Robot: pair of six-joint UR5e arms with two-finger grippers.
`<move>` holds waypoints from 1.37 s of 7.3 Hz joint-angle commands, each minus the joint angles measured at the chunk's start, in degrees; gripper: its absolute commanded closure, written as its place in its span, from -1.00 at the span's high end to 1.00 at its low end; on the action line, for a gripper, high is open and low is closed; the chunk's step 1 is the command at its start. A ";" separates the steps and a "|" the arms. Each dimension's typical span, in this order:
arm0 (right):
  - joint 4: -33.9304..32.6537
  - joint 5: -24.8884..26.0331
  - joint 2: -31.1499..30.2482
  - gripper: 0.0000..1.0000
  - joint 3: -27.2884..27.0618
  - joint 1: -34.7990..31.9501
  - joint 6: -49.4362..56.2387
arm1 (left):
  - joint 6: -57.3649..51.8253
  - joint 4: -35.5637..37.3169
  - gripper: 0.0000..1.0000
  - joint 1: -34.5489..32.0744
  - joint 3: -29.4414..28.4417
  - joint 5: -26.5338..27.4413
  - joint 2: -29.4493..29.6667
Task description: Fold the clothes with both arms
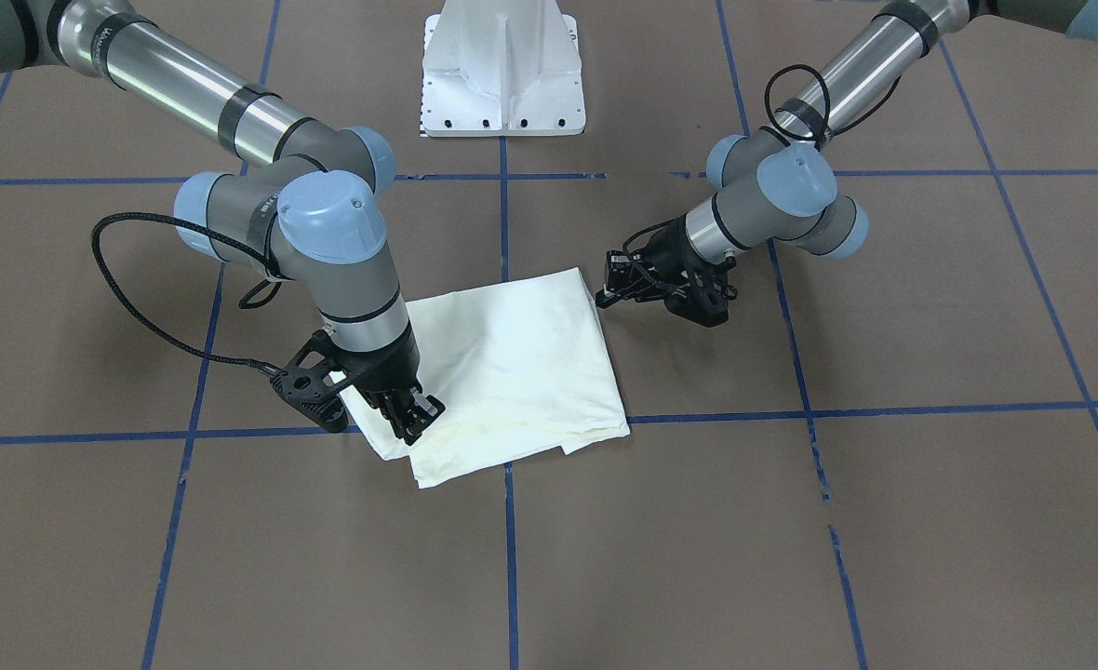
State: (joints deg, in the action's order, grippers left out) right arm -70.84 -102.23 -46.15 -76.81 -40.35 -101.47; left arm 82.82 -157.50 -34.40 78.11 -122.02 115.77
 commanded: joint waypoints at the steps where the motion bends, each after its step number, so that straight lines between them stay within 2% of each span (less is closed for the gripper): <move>1: 0.00 -8.26 -0.08 1.00 -1.49 -4.70 2.94 | 0.23 0.18 -1.00 -3.36 7.38 -3.73 -3.97; 2: 0.00 -10.77 -0.51 1.00 -3.50 -4.65 2.94 | 0.41 0.27 -1.00 -5.56 9.76 -3.49 -6.24; 3: -0.26 -10.53 -2.78 1.00 -8.22 -1.69 2.07 | 0.32 0.27 -1.00 -8.72 9.78 -3.49 -7.04; 4: -0.18 -9.49 -4.02 -0.26 -9.22 2.08 0.24 | 0.32 0.27 -1.00 -10.49 9.78 -3.49 -7.23; 5: 0.00 -6.34 -5.08 -0.99 -8.80 5.69 1.78 | 0.41 0.27 -1.00 -10.77 9.96 -3.40 -7.23; 7: -0.26 -5.26 -5.00 -1.00 -7.58 6.34 6.61 | 0.67 0.62 -1.00 -10.77 10.57 -3.23 -7.32; 8: 0.00 -5.17 -3.43 -1.00 -4.61 5.99 8.37 | 0.67 0.62 -1.00 -10.77 10.58 -3.23 -7.32; 10: 0.09 -4.90 6.46 -1.00 8.54 3.63 10.49 | 0.76 0.62 -1.00 -10.77 10.58 -3.14 -7.32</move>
State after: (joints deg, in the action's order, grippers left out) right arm -70.85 -107.23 -45.56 -76.15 -35.30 -92.39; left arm 83.51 -156.90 -45.17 88.66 -125.19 108.46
